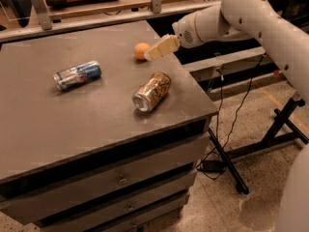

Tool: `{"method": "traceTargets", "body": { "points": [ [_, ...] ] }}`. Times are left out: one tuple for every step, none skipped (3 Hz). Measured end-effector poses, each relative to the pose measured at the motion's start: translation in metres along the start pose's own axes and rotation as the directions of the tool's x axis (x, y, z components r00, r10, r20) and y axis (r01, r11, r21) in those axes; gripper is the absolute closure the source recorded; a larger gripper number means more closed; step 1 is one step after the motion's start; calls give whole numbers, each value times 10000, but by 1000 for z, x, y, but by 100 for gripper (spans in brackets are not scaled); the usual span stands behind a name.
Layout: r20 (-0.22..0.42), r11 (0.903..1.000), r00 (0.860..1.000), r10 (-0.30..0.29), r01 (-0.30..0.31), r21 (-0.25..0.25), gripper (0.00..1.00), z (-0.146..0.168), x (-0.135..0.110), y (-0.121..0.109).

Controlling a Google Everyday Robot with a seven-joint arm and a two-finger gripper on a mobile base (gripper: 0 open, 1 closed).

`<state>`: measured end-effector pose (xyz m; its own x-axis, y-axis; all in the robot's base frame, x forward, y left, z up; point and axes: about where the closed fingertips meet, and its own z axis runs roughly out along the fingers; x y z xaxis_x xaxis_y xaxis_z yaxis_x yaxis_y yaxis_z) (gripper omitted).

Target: Move orange near redbull can

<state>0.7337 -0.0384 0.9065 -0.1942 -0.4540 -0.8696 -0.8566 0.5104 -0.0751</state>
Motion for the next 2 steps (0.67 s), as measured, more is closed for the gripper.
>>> {"method": "traceTargets", "body": {
  "points": [
    [56,9994,9994,-334,334,-66,0,18,7,-13],
    [208,9962,9976,-656,667,-565,0,40,10,-16]
  ]
}}
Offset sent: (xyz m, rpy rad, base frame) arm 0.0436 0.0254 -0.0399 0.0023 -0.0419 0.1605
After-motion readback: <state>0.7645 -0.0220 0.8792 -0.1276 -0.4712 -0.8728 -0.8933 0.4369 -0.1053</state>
